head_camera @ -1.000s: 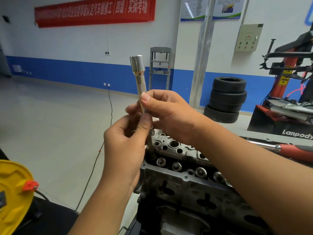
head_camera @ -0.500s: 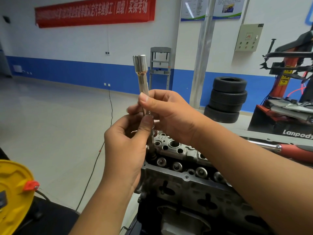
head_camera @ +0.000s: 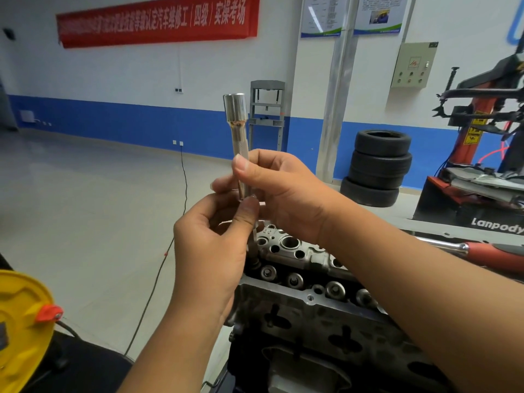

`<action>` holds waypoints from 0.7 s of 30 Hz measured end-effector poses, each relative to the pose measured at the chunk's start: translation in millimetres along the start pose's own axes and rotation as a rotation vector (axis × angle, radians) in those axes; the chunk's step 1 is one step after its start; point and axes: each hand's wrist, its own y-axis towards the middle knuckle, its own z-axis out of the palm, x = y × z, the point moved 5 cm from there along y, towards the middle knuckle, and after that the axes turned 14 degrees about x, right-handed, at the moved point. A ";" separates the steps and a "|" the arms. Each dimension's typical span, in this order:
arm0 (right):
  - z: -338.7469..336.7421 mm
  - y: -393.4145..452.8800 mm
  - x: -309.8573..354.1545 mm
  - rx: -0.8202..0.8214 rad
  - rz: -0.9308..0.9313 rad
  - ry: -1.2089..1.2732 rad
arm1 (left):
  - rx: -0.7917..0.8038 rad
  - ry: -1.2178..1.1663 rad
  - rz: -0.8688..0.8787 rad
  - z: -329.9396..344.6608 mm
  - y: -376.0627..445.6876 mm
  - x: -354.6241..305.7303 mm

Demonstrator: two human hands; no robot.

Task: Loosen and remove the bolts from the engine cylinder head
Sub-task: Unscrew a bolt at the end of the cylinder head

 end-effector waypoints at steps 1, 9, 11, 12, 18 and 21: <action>-0.5 -0.4 0.7 -0.003 -0.011 0.000 | 0.007 -0.005 0.003 0.5 0.1 0.4; 4.1 0.0 1.7 0.041 0.002 0.052 | 0.040 0.002 -0.051 2.7 3.5 4.6; 3.5 -0.2 1.5 0.037 0.011 0.066 | 0.021 0.012 -0.034 1.4 3.0 4.1; 2.3 -0.6 1.3 0.028 0.009 0.069 | 0.010 0.018 -0.021 1.6 2.4 2.5; -1.2 -0.6 0.8 0.023 -0.024 0.055 | 0.064 -0.024 -0.003 3.6 2.7 2.0; 3.4 -0.2 0.5 0.053 -0.011 0.063 | 0.095 -0.039 -0.022 3.7 3.5 4.4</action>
